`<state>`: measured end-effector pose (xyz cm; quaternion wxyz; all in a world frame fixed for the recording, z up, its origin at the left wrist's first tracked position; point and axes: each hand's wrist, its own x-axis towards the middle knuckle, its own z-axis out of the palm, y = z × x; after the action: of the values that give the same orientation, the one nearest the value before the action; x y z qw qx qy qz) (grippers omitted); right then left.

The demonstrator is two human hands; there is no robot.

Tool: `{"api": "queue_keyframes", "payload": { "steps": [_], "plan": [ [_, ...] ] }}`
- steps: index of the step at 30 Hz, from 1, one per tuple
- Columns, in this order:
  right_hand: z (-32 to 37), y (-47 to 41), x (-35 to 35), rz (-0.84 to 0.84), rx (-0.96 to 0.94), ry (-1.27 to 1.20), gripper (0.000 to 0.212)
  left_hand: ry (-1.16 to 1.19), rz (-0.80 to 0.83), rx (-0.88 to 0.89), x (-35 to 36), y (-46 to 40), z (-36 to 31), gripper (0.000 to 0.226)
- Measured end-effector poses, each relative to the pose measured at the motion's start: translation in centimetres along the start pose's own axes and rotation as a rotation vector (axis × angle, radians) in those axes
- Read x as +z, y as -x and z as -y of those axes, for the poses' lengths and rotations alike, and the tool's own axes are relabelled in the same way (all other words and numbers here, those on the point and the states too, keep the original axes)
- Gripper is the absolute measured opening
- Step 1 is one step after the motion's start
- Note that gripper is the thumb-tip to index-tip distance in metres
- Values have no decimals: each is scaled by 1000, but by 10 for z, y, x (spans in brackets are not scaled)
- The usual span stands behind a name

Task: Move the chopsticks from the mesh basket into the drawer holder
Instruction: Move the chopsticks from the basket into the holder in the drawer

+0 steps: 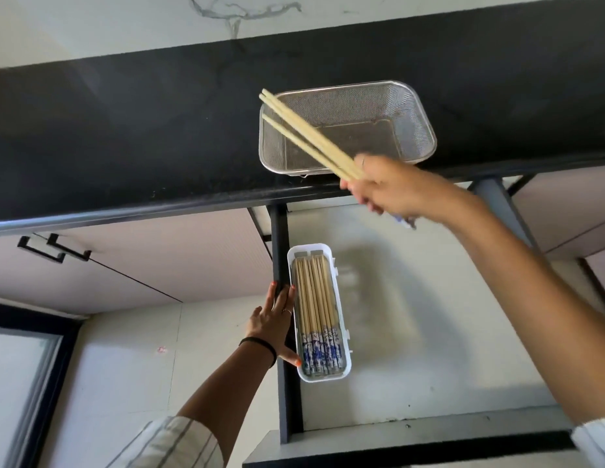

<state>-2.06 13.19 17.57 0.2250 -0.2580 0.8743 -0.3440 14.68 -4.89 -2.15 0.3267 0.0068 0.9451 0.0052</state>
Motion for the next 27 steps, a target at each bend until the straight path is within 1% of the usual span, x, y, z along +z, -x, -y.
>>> {"api": "queue_keyframes", "payload": {
  "steps": [2, 5, 7, 9, 11, 15, 18, 20, 24, 27],
  "plan": [
    [-5, 23, 24, 142, 105, -147, 10, -2, 0, 11, 0, 0, 0, 141],
    [-27, 52, 72, 354, 336, -215, 10, 7, -5, 32, 3, 3, 0, 140],
    [-46, 72, 108, 408, 497, -250, 9, 19, -13, 45, 5, 4, 2, 139],
    [-59, 87, 143, 365, 626, -288, 7, 36, -33, 58, 5, 4, 6, 139],
    [-65, 92, 174, 287, 693, -297, 11, 36, -38, 68, 5, 4, 7, 139],
    [-59, 74, 213, 167, 740, -227, 19, -13, -12, 65, 6, 6, 4, 137],
    [-52, 55, 227, 100, 769, -182, 12, -64, 2, 72, 5, 6, 4, 132],
    [-51, 45, 234, 38, 764, -149, 12, -76, 1, 73, 4, 6, 5, 131],
    [-55, 36, 251, -103, 720, -55, 24, -71, 8, 69, 7, 6, 3, 133],
    [-58, 35, 257, -165, 667, 55, 25, -71, 9, 70, 8, 5, 5, 131]
  ]
}}
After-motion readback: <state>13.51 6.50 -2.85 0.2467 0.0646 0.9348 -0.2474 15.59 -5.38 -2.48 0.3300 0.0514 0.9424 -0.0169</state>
